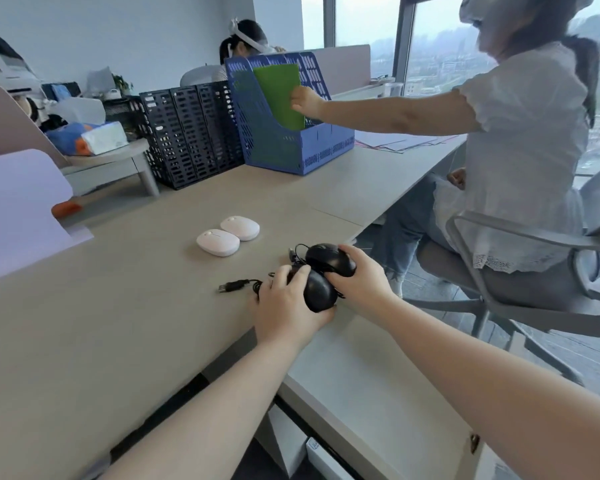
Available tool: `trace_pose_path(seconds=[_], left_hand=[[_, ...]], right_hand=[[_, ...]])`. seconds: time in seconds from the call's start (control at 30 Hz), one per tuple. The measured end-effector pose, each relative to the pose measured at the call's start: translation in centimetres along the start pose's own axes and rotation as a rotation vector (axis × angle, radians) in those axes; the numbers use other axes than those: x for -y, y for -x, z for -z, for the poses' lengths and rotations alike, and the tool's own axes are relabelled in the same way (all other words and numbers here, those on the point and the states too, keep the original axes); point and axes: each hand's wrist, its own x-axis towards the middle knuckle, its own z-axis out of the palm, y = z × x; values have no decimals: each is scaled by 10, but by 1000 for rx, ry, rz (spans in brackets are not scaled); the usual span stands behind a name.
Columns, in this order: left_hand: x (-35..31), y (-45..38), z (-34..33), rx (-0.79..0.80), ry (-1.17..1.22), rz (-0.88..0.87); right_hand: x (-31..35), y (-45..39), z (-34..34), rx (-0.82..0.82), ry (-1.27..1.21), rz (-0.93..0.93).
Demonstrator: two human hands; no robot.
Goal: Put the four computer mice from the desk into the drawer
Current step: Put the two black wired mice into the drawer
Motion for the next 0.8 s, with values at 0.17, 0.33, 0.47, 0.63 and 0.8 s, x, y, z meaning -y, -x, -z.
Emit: trace_pose_path(seconds=[0.17, 0.33, 0.47, 0.63, 0.8], left_hand=[[-39, 36, -21, -41, -21, -57], [-54, 60, -53, 30, -43, -19], [-47, 74, -80, 117, -45, 26], [-25, 74, -107, 328, -50, 110], [-7, 68, -125, 397, -26, 130]], right_hand=[[-30, 29, 37, -11, -28, -76], [-65, 47, 50, 33, 72, -134], [-92, 50, 38, 118, 142, -166], [-125, 39, 3, 206, 174, -212], [-149, 24, -23, 233, 216, -190]])
